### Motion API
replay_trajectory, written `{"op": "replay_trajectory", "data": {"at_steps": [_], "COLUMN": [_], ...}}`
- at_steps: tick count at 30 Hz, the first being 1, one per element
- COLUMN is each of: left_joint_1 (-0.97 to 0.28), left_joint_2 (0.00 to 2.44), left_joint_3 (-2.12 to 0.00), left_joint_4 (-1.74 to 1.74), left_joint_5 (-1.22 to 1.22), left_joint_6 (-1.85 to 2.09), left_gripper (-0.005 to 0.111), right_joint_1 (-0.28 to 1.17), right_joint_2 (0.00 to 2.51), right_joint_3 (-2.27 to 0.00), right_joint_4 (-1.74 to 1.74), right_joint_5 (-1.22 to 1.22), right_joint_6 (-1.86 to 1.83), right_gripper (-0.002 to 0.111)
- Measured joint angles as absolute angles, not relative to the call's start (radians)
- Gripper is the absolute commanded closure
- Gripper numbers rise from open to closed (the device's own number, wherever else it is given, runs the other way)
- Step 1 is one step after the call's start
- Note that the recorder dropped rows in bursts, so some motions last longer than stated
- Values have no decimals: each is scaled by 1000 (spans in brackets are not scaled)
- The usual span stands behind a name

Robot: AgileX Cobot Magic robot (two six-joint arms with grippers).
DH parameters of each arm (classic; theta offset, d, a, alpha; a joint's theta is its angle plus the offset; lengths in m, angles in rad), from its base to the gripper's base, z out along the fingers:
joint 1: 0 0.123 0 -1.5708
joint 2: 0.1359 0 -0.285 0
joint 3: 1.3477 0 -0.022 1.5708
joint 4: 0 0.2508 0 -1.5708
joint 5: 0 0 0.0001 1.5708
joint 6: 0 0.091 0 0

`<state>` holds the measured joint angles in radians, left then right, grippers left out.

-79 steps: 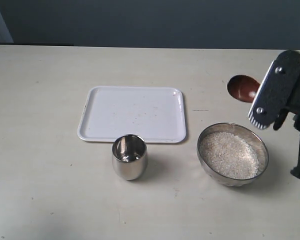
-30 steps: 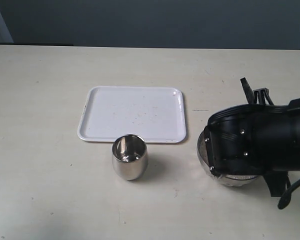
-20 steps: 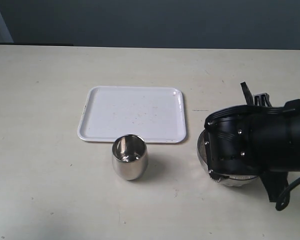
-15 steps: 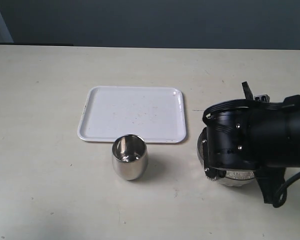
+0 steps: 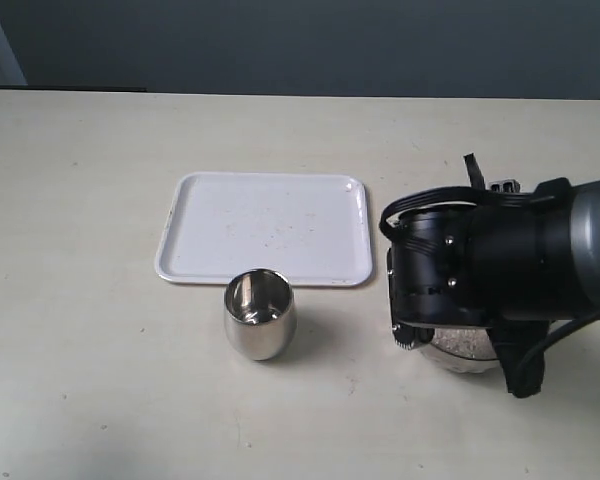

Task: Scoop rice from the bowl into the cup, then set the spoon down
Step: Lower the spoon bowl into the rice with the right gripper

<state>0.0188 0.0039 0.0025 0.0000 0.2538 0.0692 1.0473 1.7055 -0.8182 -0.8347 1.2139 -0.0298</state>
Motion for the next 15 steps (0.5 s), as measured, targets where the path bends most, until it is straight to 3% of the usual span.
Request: {"op": "replay_trajectory", "data": {"at_steps": [15], "left_joint_1": [19], "left_joint_2": [4], "left_joint_3": [3], "left_joint_4": [0], "left_joint_5": [254], "left_joint_6": [69], "left_gripper": [106], "right_joint_1": [1047], "right_joint_2": [1735], "right_joint_3": [-820], "right_joint_4": [-717], "right_joint_5": [1212], "right_joint_6": [-24], "right_gripper": [109]}}
